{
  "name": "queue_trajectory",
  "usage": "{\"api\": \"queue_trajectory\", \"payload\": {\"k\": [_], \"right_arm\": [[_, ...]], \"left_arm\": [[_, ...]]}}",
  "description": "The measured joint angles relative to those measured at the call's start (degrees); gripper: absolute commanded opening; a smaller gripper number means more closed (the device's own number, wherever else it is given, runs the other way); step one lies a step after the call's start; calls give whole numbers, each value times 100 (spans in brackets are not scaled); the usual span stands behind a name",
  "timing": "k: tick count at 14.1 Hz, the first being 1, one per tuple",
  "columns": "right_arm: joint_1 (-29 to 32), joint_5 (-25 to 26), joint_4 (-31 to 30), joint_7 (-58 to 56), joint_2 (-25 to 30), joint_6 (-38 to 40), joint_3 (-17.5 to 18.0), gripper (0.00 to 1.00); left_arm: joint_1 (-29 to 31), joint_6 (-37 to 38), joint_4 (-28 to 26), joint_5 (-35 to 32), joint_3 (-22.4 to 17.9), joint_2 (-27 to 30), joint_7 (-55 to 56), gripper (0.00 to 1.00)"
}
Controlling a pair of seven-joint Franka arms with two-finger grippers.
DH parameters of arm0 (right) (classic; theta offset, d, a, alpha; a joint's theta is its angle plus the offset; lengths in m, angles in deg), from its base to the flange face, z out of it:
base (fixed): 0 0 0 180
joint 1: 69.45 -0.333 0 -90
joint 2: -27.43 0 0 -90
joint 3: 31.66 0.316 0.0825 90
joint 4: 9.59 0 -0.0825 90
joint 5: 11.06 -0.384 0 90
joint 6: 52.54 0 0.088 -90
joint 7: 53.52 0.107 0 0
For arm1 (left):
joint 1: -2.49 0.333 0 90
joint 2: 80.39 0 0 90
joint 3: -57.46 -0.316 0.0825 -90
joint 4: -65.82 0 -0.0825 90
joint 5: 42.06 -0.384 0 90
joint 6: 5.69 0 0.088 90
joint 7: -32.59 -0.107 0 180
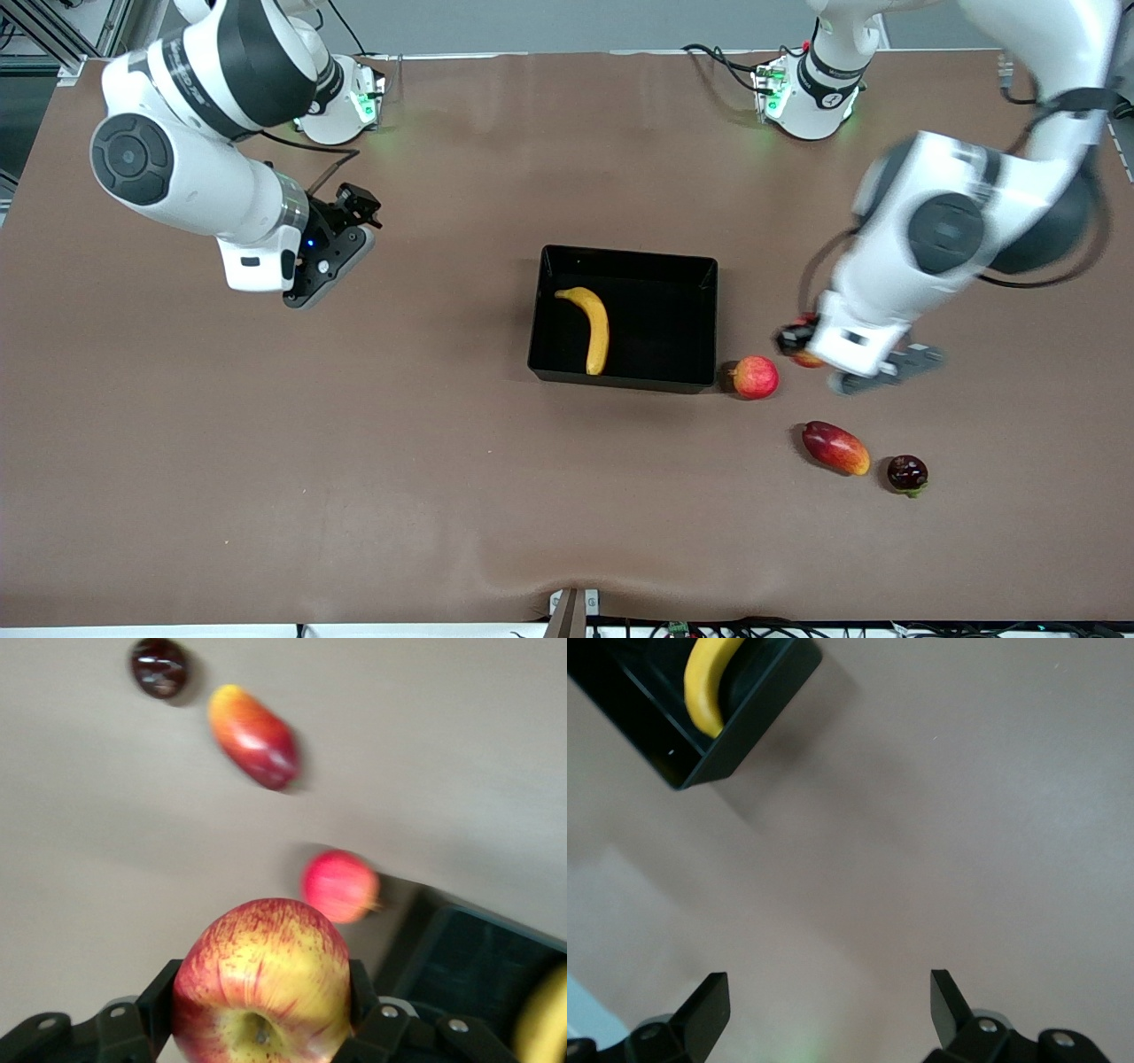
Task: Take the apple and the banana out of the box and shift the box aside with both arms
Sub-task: 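Lift the apple out and place it beside the box while the right gripper approaches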
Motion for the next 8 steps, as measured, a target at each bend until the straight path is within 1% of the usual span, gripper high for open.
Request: {"api": "queue_trajectory", "payload": {"k": [3,6,8], "right_arm": [[90,24,-221,0,-27,-438,-64,100],[475,23,-269,9,-172,-570,-109,100],[697,5,-272,188,-306,-586,-118,100]], "left_arm": [[649,-181,-337,-1,-8,-153,-611,0],[1250,-947,-777,-214,-20,-419,-1242,0],[1608,-1520,-1035,-379,-22,-680,-1473,0]]}}
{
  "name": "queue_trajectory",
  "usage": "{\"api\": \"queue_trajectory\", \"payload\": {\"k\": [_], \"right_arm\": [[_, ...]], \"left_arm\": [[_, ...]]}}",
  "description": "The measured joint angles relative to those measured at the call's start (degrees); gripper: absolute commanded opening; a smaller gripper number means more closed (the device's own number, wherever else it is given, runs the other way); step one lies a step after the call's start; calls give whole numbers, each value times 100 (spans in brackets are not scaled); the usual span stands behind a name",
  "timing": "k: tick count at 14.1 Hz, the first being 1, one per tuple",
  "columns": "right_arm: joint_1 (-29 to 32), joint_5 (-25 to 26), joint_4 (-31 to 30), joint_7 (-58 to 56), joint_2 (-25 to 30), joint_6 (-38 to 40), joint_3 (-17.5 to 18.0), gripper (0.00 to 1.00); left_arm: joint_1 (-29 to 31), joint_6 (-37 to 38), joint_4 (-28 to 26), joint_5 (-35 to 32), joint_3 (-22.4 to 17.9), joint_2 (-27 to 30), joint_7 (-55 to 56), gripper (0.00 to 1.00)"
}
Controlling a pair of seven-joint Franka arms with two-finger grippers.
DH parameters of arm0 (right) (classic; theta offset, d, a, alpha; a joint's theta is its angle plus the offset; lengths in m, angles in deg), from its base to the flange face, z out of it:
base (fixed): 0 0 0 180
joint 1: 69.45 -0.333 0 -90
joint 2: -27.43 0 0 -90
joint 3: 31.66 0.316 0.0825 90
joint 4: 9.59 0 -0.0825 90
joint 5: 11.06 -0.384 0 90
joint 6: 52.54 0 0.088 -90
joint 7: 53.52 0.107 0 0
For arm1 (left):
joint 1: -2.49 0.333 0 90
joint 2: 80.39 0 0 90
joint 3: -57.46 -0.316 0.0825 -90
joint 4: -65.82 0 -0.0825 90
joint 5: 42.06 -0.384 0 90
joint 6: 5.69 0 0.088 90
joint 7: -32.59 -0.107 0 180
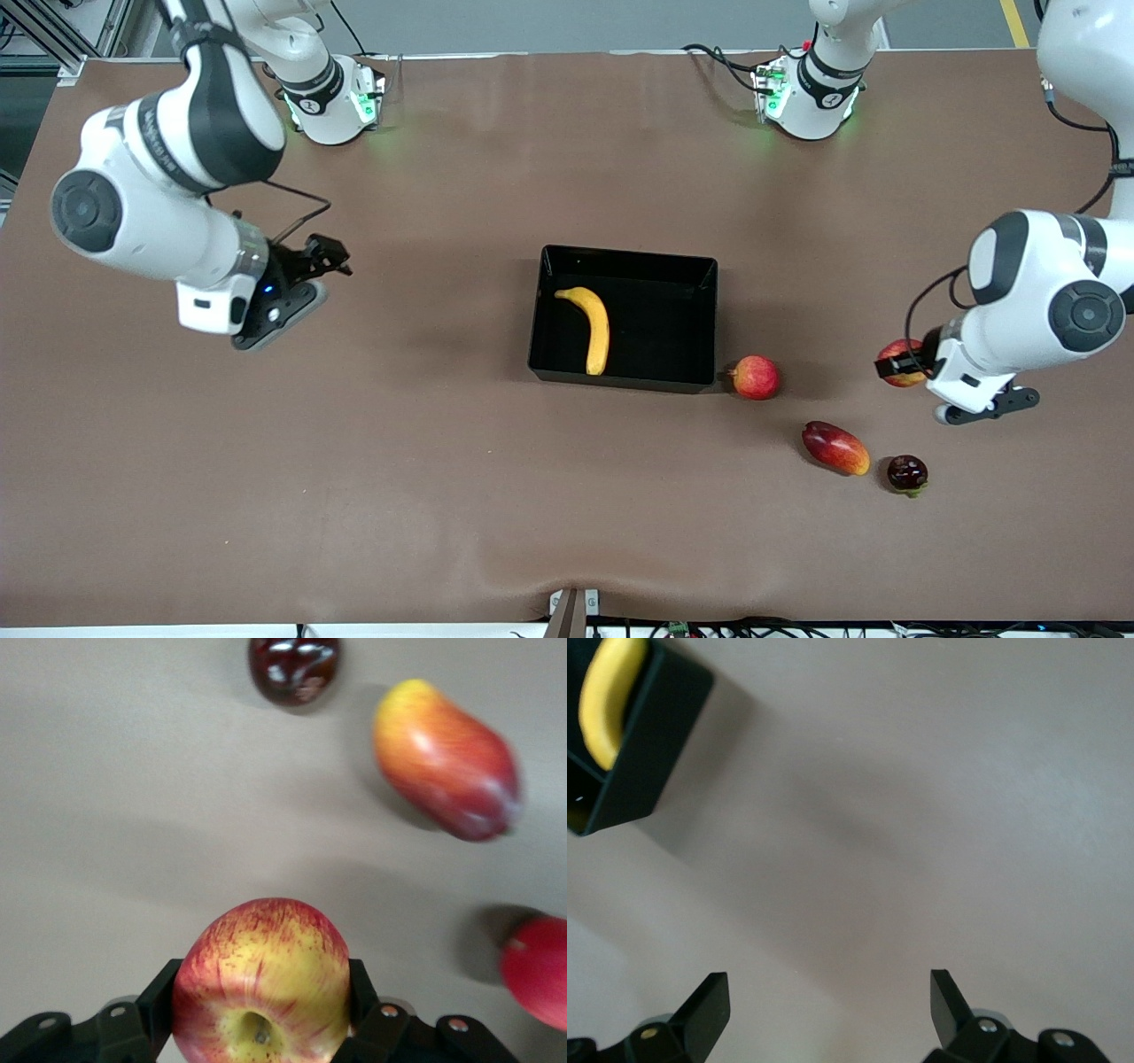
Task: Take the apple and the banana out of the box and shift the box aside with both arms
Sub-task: 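Lift the apple out and place it beside the box while the right gripper approaches, then open the left gripper to release the apple and raise it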
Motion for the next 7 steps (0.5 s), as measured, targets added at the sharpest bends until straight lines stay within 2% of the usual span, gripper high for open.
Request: {"api": "queue_trajectory", "payload": {"k": [3,7], "right_arm": [[126,-201,0,561,-134,-73,-1,100],[162,-546,0,1245,-308,-361,-1,100]], "left_arm": [[91,-808,-558,-23,18,-226,55,0],[-50,-1503,-1178,-24,58,-240,347,0]]}}
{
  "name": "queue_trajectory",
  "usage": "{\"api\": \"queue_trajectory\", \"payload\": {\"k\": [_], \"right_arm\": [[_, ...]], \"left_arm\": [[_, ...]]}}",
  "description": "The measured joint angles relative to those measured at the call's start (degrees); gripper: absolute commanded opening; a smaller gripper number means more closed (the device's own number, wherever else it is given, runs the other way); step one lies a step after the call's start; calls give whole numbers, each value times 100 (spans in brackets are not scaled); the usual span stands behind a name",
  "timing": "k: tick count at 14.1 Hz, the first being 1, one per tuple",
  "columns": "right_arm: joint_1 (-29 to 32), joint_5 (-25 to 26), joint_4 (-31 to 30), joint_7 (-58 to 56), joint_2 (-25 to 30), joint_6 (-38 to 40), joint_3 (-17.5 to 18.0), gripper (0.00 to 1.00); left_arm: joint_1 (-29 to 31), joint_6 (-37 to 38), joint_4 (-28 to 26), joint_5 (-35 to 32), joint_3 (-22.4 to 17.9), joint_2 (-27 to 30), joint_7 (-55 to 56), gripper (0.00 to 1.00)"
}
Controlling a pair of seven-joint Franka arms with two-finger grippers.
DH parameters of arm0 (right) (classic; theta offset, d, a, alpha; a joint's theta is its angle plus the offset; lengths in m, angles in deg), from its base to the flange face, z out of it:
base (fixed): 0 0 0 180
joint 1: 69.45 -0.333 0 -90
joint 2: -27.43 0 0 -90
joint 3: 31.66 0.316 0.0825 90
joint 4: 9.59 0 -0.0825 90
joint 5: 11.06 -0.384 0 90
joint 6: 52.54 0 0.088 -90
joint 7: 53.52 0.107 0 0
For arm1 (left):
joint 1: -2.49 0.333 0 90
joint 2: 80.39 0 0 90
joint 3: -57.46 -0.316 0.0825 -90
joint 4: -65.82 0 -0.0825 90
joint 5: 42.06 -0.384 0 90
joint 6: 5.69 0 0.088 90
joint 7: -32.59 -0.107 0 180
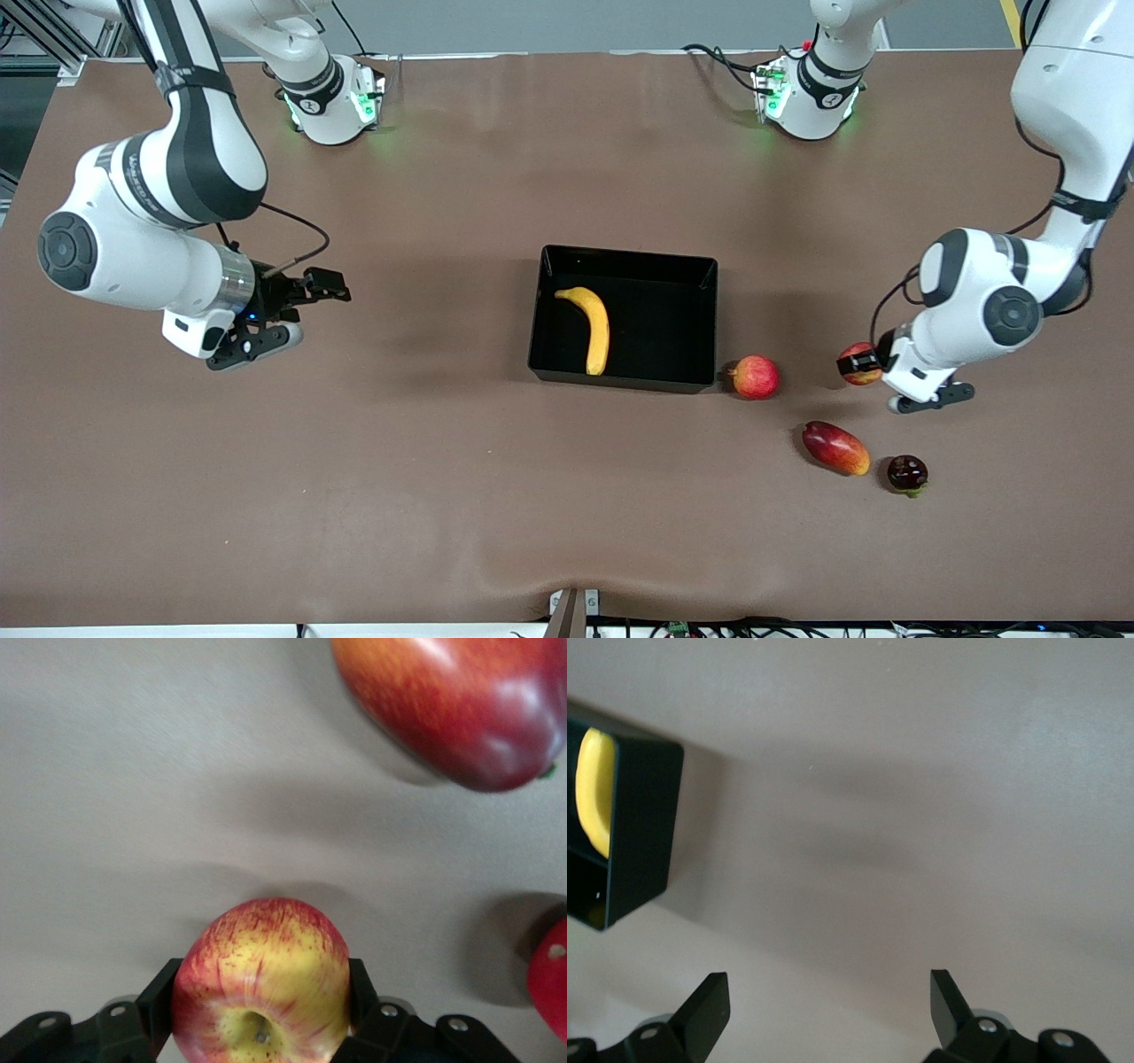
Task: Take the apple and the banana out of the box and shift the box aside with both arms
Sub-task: 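Open the left gripper to release the apple and raise it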
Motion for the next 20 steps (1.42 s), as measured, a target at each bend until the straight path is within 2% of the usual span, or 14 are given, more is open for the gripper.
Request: {"api": "queue_trajectory", "payload": {"k": [3,4,6,7,8,9,12,14,16,18,20], "right_arm": [[2,-372,-20,235,-110,-89,9,100],[1,-460,-67,269,-125,-127,12,100],[2,-573,-237,294,-132,-340,13,100],[1,-689,-331,295,-131,-447,15,100],[1,-819,-417,295,-132,-522,16,100],[2,-921,-492,298,-132,-600,15,100],[2,-1183,-686,307,-132,-823,14,100],[3,-1530,-800,309,-131,-895,11,100],[7,-1752,-871,309,-131,-930,8,100],[9,-1786,-945,312,-121,-1104,7,100],[8,-1796,-1094,312,-82,-1368,18,100]], "left_arm": [[-285,-75,-69,0,28,-31,459,1],[-440,-75,-76,-3,29,-47,626,14],[-620,-75,-87,-216,29,-117,773,25],[-623,-77,-89,-425,29,-177,812,41],[-603,-78,-76,-542,50,-187,814,75],[-590,-79,-74,-601,51,-189,814,100],[-547,-79,-63,-728,32,-188,814,100],[-512,60,25,-764,104,-65,800,100],[-471,633,254,-722,454,257,823,100],[-481,1276,569,-428,902,609,953,100],[-538,1595,760,-261,1378,778,1389,100]]}}
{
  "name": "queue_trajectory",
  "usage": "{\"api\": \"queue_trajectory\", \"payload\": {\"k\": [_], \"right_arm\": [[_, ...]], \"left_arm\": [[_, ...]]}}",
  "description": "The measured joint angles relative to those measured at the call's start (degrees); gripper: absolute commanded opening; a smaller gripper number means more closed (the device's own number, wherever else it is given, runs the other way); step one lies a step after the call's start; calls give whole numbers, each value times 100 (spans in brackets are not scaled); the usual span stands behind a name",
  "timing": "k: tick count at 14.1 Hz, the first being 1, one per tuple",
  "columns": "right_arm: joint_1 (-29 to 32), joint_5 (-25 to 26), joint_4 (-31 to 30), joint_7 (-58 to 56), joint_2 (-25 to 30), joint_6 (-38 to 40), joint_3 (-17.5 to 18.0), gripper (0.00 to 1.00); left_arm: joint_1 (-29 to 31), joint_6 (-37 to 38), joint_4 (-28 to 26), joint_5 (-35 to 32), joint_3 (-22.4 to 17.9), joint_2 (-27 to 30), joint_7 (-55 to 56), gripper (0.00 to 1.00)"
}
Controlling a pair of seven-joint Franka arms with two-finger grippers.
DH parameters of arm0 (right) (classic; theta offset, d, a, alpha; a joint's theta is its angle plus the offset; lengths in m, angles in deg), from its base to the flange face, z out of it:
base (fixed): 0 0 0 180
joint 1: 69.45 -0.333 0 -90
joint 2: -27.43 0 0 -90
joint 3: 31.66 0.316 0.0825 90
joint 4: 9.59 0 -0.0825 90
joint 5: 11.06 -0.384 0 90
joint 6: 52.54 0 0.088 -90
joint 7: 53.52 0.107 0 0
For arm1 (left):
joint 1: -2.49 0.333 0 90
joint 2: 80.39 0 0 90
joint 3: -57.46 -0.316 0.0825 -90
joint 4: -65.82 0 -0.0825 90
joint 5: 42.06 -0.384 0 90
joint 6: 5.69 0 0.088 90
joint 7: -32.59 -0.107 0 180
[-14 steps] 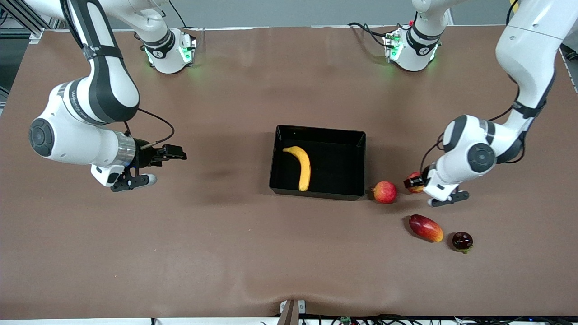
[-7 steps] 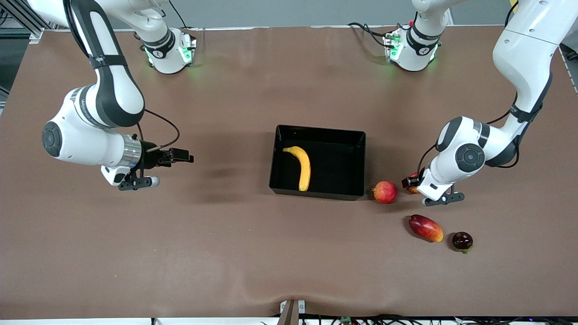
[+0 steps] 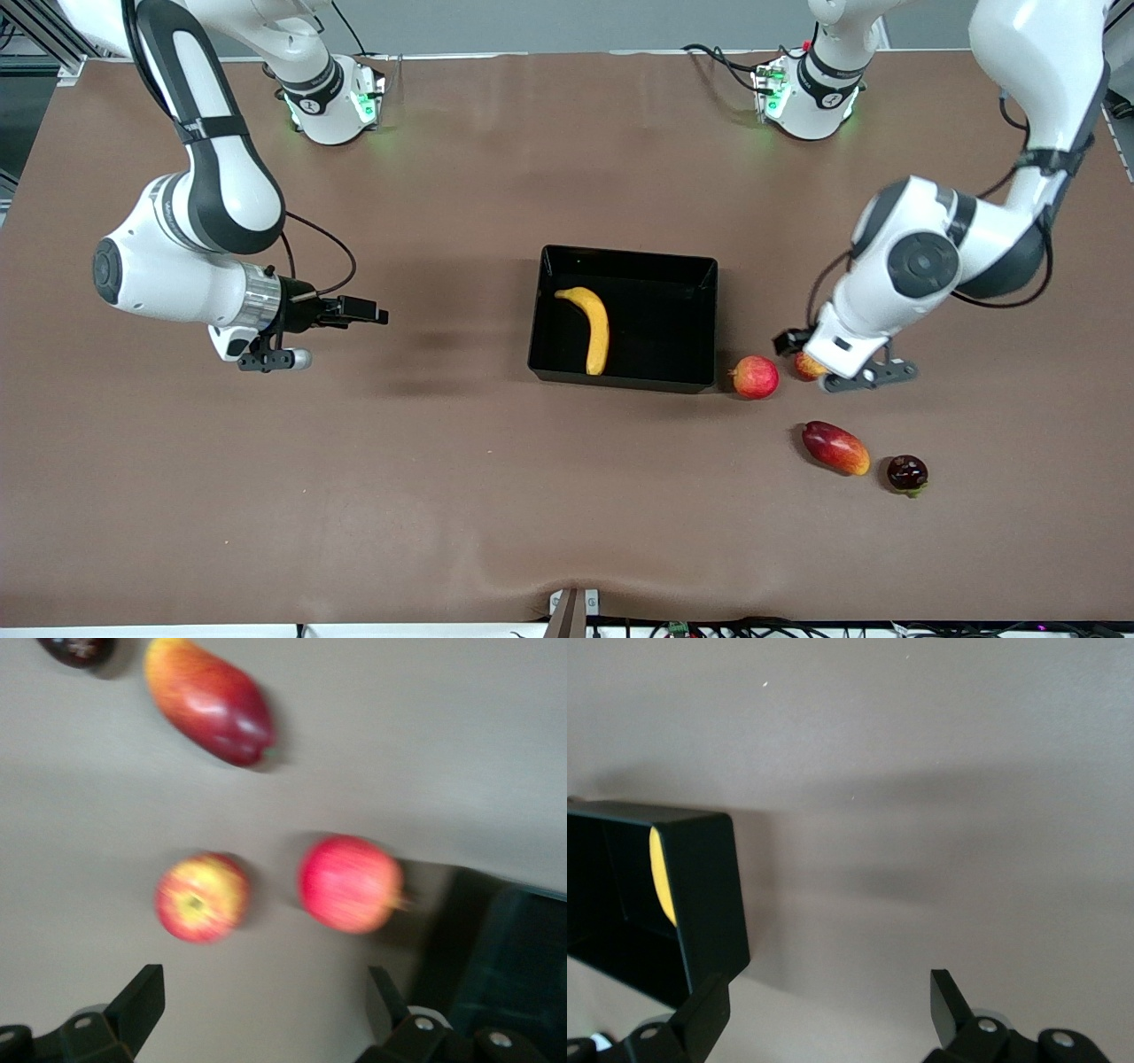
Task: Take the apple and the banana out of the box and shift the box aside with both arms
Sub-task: 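Open the left gripper to release the apple and raise it, then reach the left gripper into the box and grasp the yellow banana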
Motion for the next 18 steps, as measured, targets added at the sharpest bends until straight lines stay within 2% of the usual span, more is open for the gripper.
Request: {"api": "queue_trajectory", "payload": {"k": [2,4,6,9,12,15,16,17,18], "right_arm": [[-1,-58,-82,0,14,-80,8,100],[-1,-195,-106,0,19,-104,12,100],[-2,-317,-114,0,24,-106,14,100],[-2,-455,-145,0,25,-128,15,100],[-2,-547,-186,0,26,-260,17,100],[-35,-650,-263,0,37,-373,45,100],[-77,-658,-316,0,44,-486,52,100],[-141,-677,-387,0,57,-670,60,100],[-223,-729,-464,0,73,-831,65,100]], "left_arm": [[-304,26,20,5,299,-41,393,100],[-1007,6,127,-79,319,-226,606,100],[-1698,-102,358,-501,299,-594,1077,100],[-2251,-431,758,-1323,226,-1436,1521,100],[-2599,-1181,876,-1548,-177,-2170,1671,100],[-3062,-1646,939,-1550,-637,-2575,1773,100],[-3258,-1660,958,-1550,-784,-2632,1852,82],[-3449,-1668,978,-1550,-939,-2659,1955,57],[-3565,-1678,1020,-1550,-1033,-2655,2075,26]]}}
